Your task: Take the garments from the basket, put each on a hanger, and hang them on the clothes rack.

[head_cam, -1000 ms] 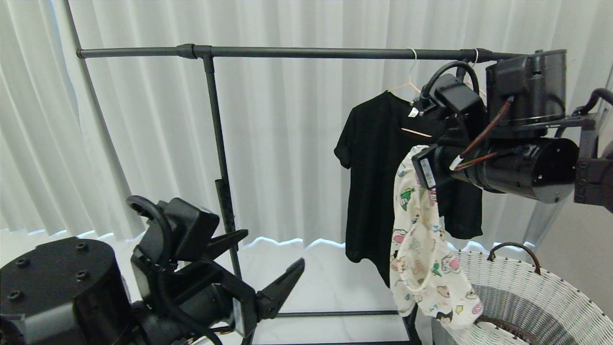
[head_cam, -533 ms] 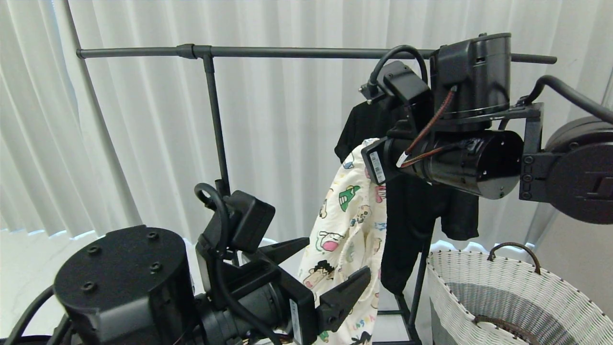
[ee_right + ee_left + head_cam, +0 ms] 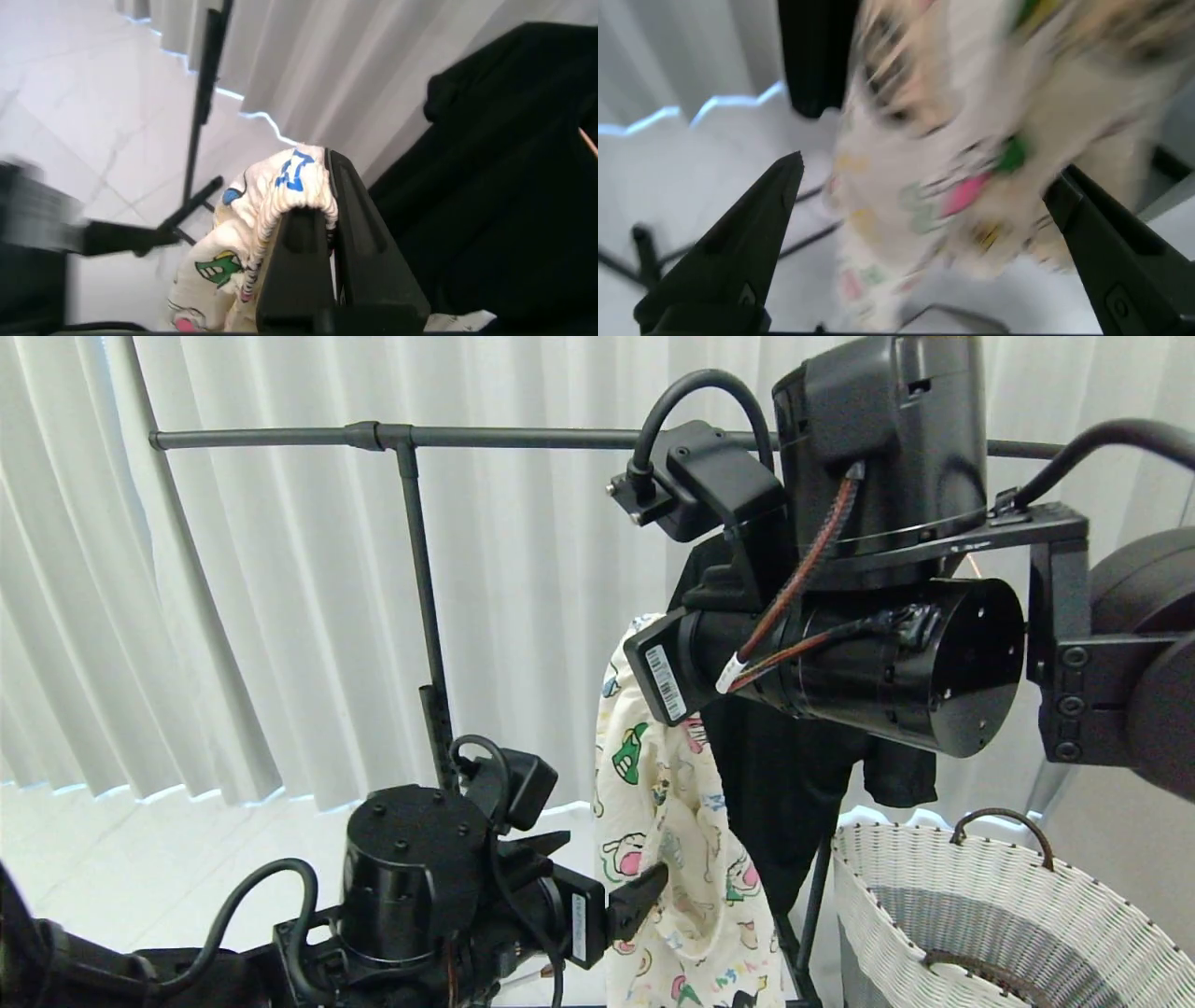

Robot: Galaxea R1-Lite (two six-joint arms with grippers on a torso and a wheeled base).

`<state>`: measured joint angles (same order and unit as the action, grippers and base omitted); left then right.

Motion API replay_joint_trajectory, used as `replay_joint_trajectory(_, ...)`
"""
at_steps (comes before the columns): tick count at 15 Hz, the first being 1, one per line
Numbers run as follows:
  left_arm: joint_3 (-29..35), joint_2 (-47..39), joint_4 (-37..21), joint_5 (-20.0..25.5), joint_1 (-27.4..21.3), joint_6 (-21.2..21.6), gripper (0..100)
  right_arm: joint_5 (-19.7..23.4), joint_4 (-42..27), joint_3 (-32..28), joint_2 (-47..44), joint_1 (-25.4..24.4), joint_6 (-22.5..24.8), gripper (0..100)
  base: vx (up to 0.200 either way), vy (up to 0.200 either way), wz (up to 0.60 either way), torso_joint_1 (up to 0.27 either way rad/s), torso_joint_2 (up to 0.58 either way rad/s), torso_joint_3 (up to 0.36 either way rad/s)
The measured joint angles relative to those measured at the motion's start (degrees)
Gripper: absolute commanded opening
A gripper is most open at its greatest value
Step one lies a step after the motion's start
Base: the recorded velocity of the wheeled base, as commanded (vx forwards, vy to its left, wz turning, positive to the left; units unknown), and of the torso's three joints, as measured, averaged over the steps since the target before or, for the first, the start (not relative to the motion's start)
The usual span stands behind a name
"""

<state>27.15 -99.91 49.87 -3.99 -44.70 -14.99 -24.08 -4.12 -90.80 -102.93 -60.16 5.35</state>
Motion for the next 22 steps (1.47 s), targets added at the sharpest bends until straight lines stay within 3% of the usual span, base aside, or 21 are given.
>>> replay_joint_trajectory(3,-1.52,-4.06,0.05,-3.12,-0.26,0.05,100,-0.04,-0.52,-1.62,0.00,-0.45,-0.24,0,0.000,0.000,0.00,0.000,0.00,0.000)
replay_joint_trajectory(7,-4.94,-5.55,0.22,-4.08,-0.69,0.55,100,-0.04,-0.72,-1.62,-0.05,0.55,-0.27,0,0.000,0.000,0.00,0.000,0.00,0.000)
replay_joint_trajectory(14,-15.85,3.02,0.32,-6.28,-0.61,1.48,100,-0.48,-5.32,-1.05,0.98,3.50,-0.23,0,0.000,0.000,0.00,0.000,0.00,0.000)
replay_joint_trajectory(15,-17.31,4.00,0.29,-6.33,-0.61,1.48,0,-0.48,-5.58,-1.05,1.24,3.55,-0.23,0,0.000,0.000,0.00,0.000,0.00,0.000)
replay_joint_trajectory(19,-17.98,5.53,0.27,-7.61,-0.72,2.51,0,-0.48,-7.95,-0.72,2.38,3.63,-0.32,0,0.000,0.000,0.00,0.000,0.00,0.000)
replay_joint_trajectory(22,-17.90,6.08,0.35,-12.37,-0.61,7.52,0,-0.52,-9.64,2.65,4.47,5.40,-0.98,0,0.000,0.000,0.00,0.000,0.00,0.000)
